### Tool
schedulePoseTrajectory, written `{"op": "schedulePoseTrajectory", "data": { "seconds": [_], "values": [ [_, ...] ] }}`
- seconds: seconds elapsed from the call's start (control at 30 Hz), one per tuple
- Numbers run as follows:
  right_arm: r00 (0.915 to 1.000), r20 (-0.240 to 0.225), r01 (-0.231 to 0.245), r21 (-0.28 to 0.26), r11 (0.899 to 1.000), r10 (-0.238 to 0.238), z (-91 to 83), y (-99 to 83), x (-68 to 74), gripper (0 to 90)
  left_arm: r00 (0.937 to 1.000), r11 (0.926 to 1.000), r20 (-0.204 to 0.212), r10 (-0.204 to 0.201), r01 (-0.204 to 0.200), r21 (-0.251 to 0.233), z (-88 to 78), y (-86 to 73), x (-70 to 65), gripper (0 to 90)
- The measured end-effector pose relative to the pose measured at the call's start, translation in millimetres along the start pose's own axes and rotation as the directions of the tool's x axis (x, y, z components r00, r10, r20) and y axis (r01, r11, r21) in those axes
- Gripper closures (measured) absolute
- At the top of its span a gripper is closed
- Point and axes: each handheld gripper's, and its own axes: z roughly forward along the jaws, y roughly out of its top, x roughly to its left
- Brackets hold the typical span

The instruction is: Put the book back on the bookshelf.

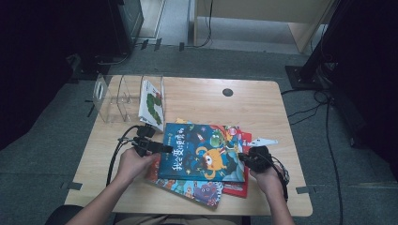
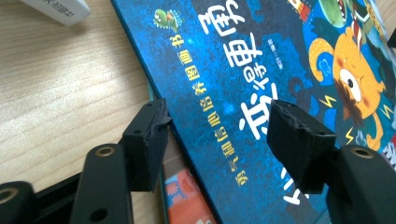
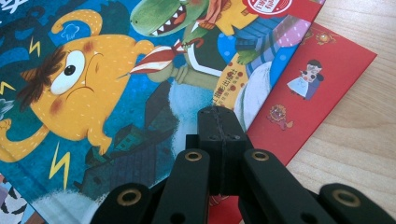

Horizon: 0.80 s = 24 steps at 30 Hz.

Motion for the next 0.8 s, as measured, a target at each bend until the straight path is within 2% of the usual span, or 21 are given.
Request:
{"op": "schedulePoseTrajectory", "data": {
  "seconds": [0.07, 0.17, 0.27, 0.37, 0.43, 0.47, 0.53, 0.6, 0.67, 0.73, 0.8],
  "values": [
    [1.0, 0.0, -0.004, -0.004, 1.0, 0.004, 0.2, -0.3, -0.4, 90.0, 0.9998, 0.9999, 0.013, -0.015, 0.015, 0.005, -0.3, 1.1, 2.0, 36.3],
    [1.0, 0.003, -0.006, 0.0, 1.0, 0.006, 0.2, -0.2, 0.3, 90.0, 0.9997, 0.9998, 0.016, -0.018, 0.018, 0.006, -0.3, 1.2, 2.1, 35.8],
    [1.0, 0.004, -0.009, 0.003, 1.0, 0.009, 0.3, 0.2, 0.5, 90.0, 0.9987, 0.9991, 0.029, -0.041, 0.041, 0.012, 1.4, 2.8, 0.5, 29.0],
    [0.9999, 0.003, -0.012, -0.002, 1.0, 0.012, 0.6, -0.1, -0.2, 90.0, 0.9985, 0.9987, 0.033, -0.044, 0.043, 0.025, 3.0, 6.4, -0.4, 24.2],
    [0.9999, 0.001, -0.014, -0.004, 1.0, 0.014, 0.5, -0.7, -0.1, 90.0, 0.9992, 0.999, 0.02, -0.034, 0.033, 0.03, 6.0, 7.8, -3.9, 21.3],
    [0.9999, 0.0, -0.015, -0.003, 1.0, 0.015, 0.6, -0.6, -0.4, 90.0, 0.9994, 0.9988, 0.011, -0.032, 0.032, 0.038, 7.5, 9.1, -6.5, 16.6],
    [0.9999, -0.003, -0.017, -0.001, 1.0, 0.017, 0.4, -0.7, -1.0, 90.0, 0.9995, 0.9982, -0.02, -0.025, 0.026, 0.053, 9.2, 10.6, -10.8, 14.0],
    [0.9999, -0.001, -0.016, -0.002, 1.0, 0.016, 0.5, -0.7, -0.7, 90.0, 0.9992, 0.998, -0.029, -0.029, 0.03, 0.055, 9.3, 11.2, -11.2, 14.4],
    [0.9998, -0.004, -0.018, -0.003, 1.0, 0.018, 0.3, -0.9, -1.0, 90.0, 0.9985, 0.9979, -0.04, -0.038, 0.04, 0.051, 7.5, 11.1, -10.4, 18.4],
    [0.9998, -0.007, -0.018, -0.003, 1.0, 0.018, 0.3, -0.9, -1.3, 90.0, 0.9972, 0.9972, -0.045, -0.06, 0.062, 0.043, 5.0, 11.2, -9.2, 26.2],
    [0.9998, -0.01, -0.019, -0.005, 1.0, 0.019, 0.5, -1.0, -1.7, 90.0, 0.9951, 0.9952, -0.04, -0.091, 0.092, 0.033, 3.7, 11.2, -7.7, 28.1]
  ]
}}
